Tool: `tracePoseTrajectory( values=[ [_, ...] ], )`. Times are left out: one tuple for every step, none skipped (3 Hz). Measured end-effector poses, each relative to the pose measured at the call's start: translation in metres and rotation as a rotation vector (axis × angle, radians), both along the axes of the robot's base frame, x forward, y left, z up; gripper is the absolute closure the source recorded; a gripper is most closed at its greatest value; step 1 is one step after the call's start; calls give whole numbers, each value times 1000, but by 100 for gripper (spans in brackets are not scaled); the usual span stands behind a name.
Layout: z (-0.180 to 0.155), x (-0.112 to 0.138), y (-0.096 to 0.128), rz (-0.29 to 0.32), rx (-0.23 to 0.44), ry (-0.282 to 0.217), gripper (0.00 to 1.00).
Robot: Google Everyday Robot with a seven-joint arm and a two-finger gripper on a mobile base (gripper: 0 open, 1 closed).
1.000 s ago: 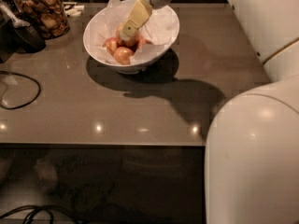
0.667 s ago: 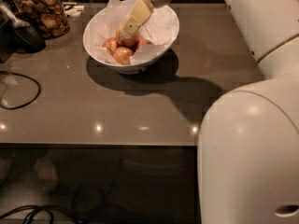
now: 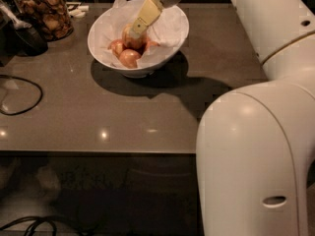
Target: Pick apple from white bowl
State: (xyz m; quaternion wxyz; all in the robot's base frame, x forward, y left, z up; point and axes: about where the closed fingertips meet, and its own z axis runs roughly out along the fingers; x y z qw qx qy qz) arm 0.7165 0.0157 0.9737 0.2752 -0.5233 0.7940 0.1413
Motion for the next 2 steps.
tracePoseTrajectory(
  values=[
    [-5, 5, 2, -18, -4, 18, 9],
    [-11, 8, 8, -30, -10, 44, 15]
  ],
)
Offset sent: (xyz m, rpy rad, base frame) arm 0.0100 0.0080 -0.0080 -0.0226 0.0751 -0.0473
